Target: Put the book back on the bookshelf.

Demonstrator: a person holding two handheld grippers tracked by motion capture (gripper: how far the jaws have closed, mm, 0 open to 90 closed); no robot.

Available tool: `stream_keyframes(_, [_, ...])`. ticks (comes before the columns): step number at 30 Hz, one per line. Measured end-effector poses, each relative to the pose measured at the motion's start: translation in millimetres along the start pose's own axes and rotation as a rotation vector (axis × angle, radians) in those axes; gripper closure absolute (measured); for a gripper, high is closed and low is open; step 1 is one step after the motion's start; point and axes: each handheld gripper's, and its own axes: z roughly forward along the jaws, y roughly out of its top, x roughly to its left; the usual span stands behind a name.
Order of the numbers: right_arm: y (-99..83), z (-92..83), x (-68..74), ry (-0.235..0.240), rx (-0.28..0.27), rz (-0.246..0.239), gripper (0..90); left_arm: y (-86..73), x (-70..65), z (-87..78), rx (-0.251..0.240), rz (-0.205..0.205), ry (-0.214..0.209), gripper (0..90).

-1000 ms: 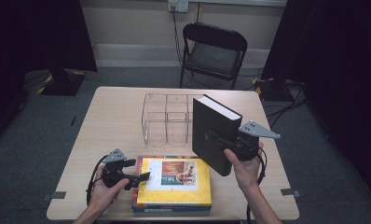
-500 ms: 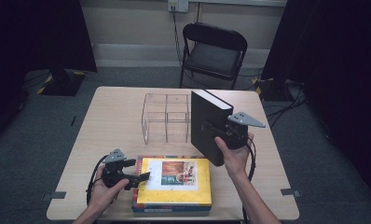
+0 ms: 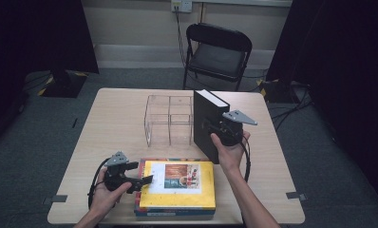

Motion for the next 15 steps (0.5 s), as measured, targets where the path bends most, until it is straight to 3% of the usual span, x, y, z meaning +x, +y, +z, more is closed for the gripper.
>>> stream_keyframes(4, [-0.8,7.7,-0.7,-0.014,-0.001,0.018,53.5,0.0,0.7,0.2,0.0,0.0,-0.004,10.7])
stream_keyframes(15, [0.1,30.5,0.8,-0.052,0.004,-0.007,53.6,-0.6,0.6,0.2,-0.005,-0.004,-0.005,10.7])
